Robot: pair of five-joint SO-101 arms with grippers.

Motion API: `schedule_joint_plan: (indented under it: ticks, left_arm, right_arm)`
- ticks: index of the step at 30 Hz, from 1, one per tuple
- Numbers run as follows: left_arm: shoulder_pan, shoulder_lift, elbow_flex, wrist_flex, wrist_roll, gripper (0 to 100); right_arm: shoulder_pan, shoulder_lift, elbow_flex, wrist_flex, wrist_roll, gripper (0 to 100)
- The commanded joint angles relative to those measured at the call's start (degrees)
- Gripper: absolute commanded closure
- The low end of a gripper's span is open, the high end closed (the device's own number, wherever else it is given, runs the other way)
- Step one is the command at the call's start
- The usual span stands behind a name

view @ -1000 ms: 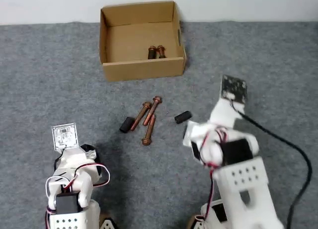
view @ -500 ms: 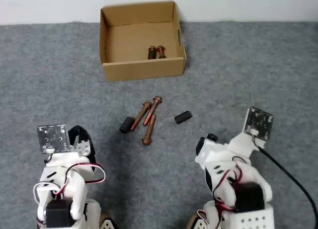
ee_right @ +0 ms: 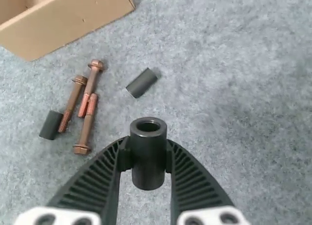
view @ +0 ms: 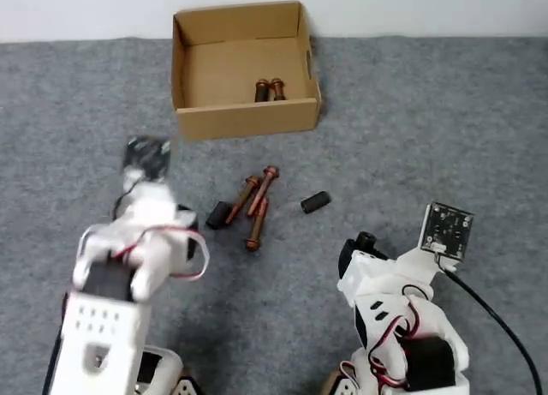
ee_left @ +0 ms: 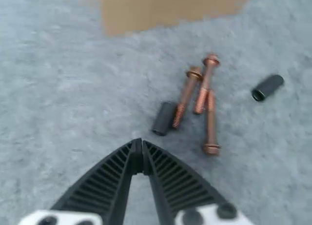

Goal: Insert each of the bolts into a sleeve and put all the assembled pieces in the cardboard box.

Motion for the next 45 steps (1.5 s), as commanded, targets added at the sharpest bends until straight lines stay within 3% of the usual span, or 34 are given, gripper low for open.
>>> schedule_joint_plan:
  ticks: [1, 8, 23, 32, 45]
  left_arm:
    - [4.5, 12.7, -10.9, 0.7, -0.6, 99]
    - [9.4, 36.6, -29.6, 6.9, -2.5, 99]
    - [8.2, 78.2, -66.1, 18.6, -7.2, 98]
    - [7.5, 91.1, -80.9, 21.6, -7.2, 91]
    - [3.2, 101.9, -89.2, 21.5, -7.2, 88]
  right_arm:
    - [0.6, -0.4, -0.4, -0.7, 0.6, 99.1]
    - [0.6, -0.4, -0.4, -0.7, 0.6, 99.1]
    - [0.6, -0.5, -0.5, -1.5, 0.5, 99.1]
    - [0.6, -0.5, -0.5, -1.5, 0.5, 99.1]
    - [0.6, -0.5, -0.5, -1.5, 0.4, 99.1]
